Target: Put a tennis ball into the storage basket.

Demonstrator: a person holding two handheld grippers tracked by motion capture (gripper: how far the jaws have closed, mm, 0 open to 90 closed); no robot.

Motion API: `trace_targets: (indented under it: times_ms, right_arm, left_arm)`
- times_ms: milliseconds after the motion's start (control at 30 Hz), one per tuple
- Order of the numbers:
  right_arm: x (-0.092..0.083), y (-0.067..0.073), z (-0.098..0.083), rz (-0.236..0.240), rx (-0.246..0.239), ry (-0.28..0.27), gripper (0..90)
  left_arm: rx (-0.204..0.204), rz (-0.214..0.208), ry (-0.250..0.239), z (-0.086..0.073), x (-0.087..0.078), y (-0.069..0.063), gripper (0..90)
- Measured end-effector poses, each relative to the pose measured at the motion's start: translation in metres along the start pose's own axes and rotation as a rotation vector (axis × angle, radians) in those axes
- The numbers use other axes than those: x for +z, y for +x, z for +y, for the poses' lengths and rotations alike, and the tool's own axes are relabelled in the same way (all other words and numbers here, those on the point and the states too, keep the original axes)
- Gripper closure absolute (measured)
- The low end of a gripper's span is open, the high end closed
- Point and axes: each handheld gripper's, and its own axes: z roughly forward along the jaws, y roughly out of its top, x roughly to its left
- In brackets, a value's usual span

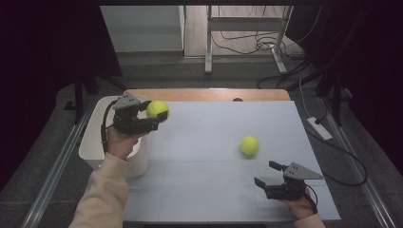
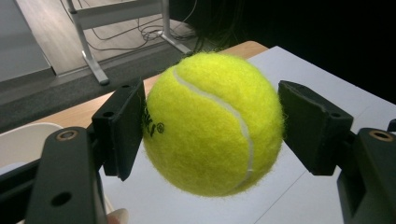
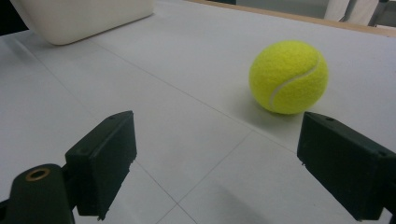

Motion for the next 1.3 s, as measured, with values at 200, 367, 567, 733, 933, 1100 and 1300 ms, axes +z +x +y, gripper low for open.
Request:
trace_targets:
  times_ms: [200,367,567,733,933,1100,1300]
  right_arm:
    - [0.0,0.0,0.0,0.0,-0.001,0.0,12.1]
    - [0.0,0.0,0.0,0.001,-0.001,0.0,12.1]
    - [0.0,0.0,0.0,0.002,-0.002,0.0,12.1]
    - [0.0,0.0,0.0,0.001,-0.001,0.0,12.1]
    - [0.0,0.0,0.0,-0.001,0.0,0.001,12.1]
    - [0.0,0.0,0.0,-0.001,-0.001,0.002,12.1]
    - [0.001,0.0,0.0,0.001,-0.002,0.002,12.1]
  left_arm:
    - [-0.006,0.013,0.001,0.001,-0.001,0.006,27.8]
    - [-0.009,0.025,0.0,0.004,-0.003,0.01,27.8]
    - [-0.012,0.035,-0.001,0.005,-0.004,0.013,27.8]
    - [-0.018,0.05,0.003,0.005,-0.004,0.017,27.7]
    - [-0.026,0.071,0.005,0.004,-0.003,0.023,27.7]
    - [-0.028,0.095,0.012,0.004,-0.001,0.027,27.7]
    - [-0.038,0.119,0.023,0.004,0.001,0.035,27.7]
